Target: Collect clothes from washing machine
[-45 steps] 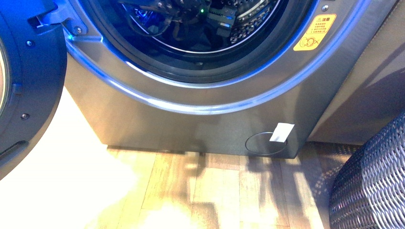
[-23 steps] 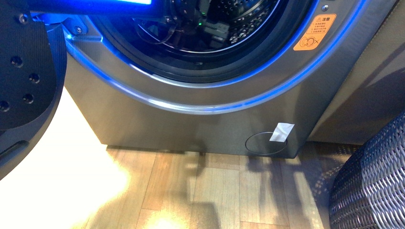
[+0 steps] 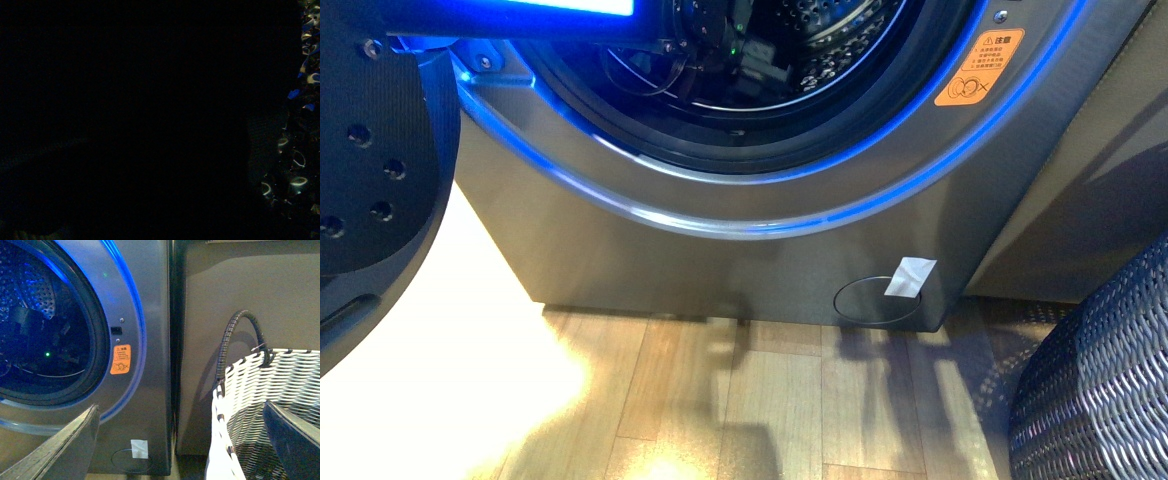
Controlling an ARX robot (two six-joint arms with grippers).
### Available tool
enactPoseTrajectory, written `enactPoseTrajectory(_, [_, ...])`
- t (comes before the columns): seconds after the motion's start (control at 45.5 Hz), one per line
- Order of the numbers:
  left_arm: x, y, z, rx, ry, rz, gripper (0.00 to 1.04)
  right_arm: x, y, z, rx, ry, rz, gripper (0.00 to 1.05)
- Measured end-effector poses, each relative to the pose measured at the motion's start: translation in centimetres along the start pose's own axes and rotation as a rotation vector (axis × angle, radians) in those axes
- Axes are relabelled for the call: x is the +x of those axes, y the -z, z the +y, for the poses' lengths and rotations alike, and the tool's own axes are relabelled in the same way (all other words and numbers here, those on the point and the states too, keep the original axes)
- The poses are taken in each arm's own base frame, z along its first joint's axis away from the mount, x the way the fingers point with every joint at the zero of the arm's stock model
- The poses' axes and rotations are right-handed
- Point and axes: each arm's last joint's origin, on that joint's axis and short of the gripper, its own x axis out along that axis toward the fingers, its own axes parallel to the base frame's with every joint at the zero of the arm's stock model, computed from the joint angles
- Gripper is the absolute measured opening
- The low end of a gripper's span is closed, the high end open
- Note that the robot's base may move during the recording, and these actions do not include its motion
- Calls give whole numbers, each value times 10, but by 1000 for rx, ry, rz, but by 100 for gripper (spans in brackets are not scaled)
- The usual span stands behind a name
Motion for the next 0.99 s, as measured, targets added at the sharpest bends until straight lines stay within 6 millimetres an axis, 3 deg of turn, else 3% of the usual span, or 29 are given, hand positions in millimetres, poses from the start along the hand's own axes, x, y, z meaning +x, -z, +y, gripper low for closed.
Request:
enactPoseTrajectory(0.132, [-10, -5, 3, -23, 16, -32, 14, 0, 0, 0, 0, 0, 0, 97])
enactPoseTrajectory(0.528, [-80, -27, 32, -58, 57, -169, 13, 0, 0, 0, 0, 0, 0, 97])
enactPoseTrajectory(0.989, [-171, -6, 41, -35, 117, -220, 13, 0, 0, 0, 0, 0, 0, 97])
